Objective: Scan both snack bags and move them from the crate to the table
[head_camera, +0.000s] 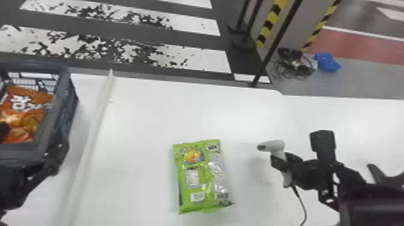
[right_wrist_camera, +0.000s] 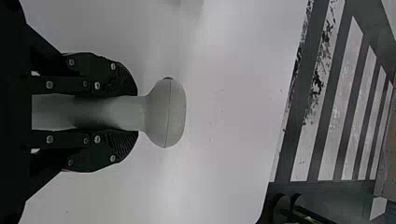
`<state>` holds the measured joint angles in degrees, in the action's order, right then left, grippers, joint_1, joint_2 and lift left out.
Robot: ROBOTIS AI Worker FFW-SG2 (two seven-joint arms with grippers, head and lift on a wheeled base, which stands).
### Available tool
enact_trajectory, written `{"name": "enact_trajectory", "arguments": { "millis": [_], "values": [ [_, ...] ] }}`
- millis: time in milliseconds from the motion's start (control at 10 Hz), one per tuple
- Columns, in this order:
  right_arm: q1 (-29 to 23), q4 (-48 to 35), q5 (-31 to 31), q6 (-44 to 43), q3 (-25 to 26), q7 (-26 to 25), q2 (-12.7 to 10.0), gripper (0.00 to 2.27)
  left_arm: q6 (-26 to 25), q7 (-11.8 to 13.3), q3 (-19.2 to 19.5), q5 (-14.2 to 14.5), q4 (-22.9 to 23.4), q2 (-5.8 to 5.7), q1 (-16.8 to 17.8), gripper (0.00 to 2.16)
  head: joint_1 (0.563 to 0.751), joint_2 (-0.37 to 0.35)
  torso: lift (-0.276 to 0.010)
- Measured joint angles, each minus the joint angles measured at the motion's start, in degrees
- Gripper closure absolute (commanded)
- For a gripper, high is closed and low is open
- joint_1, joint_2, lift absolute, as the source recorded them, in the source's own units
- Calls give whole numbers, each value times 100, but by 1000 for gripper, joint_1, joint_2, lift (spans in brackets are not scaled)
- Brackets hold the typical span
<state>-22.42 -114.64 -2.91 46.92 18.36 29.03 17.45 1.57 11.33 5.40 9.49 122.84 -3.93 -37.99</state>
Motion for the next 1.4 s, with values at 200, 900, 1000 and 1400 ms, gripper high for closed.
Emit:
{"name": "enact_trajectory", "arguments": {
  "millis": [200, 900, 1000, 1400],
  "values": [
    [-616, -914, 1, 501, 268, 380, -270, 2250, -33, 1, -51, 0, -12, -10, 58, 80, 695, -236, -88],
    [-1438, -2845, 202, 3044, 424, 1585, -695, 2250, -50, -44, -57, -18, -66, 50, 63, 80, 695, -130, -88],
    [-1458, -2966, 287, 3233, 400, 1688, -708, 2250, -48, -44, -57, -23, -67, 62, 60, 80, 695, -107, -88],
    [-1484, -3200, 444, 3353, 166, 1791, -734, 2250, -25, -53, -57, -35, -67, 78, 24, 80, 695, -41, -88]
  ]
}}
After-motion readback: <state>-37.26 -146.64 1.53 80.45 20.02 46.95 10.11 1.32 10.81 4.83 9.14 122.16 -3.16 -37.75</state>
